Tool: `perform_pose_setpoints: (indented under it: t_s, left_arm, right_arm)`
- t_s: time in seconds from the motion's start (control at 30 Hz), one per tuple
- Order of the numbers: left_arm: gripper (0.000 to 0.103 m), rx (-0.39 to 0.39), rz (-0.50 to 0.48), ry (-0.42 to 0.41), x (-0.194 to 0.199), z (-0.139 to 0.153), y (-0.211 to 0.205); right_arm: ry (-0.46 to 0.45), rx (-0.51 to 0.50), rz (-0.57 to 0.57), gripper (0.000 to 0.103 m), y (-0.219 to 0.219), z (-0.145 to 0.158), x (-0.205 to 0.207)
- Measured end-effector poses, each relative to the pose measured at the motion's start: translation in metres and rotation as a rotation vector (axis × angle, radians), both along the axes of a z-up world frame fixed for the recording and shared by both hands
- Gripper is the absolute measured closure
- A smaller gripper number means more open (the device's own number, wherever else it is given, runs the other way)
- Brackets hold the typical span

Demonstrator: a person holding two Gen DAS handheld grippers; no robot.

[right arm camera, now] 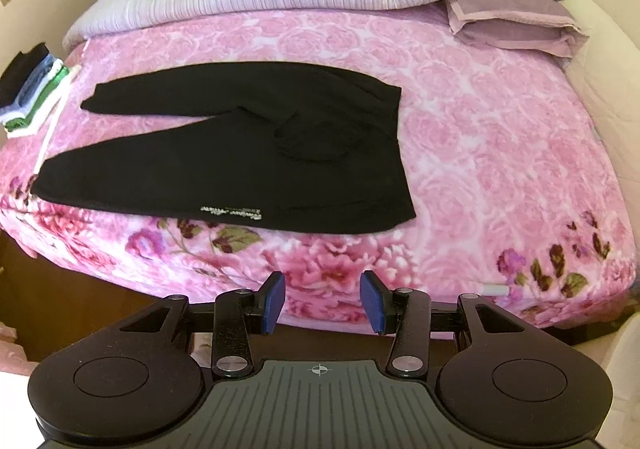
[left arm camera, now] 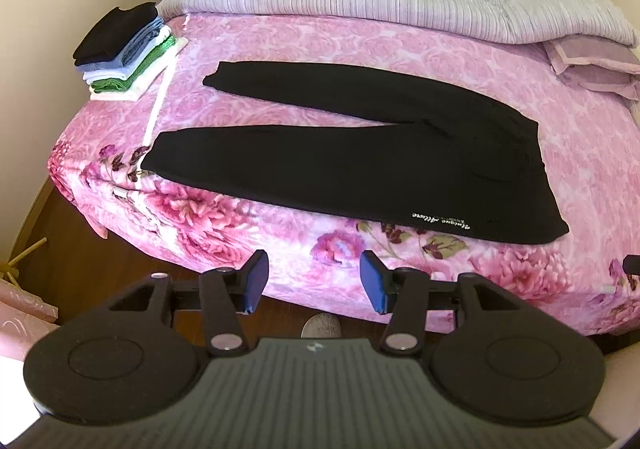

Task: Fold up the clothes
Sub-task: 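Move both open grippers down to the sweatpants waistband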

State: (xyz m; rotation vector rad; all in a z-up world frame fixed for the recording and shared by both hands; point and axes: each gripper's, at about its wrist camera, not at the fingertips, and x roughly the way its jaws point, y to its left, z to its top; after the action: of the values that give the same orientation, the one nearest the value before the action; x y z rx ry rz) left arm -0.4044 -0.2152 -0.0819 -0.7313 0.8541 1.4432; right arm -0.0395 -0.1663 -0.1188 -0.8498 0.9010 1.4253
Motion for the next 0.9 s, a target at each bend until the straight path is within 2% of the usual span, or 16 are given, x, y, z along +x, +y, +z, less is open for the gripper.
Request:
perform_pose_setpoints:
  t_s: [0.33, 0.9]
  left_arm:
    - [0.056, -0.002, -0.015, 0.004, 0.003, 0.0, -0.004]
    - [0.053, 0.026, -0.029, 0.013, 0.002, 0.007, 0.008]
  right_arm:
    - [0.009, -0.035, -0.022, 0.057, -0.002, -0.003, -0.002]
    - [0.01, 0.004, -0.018, 0.058, 0.007, 0.005, -0.003]
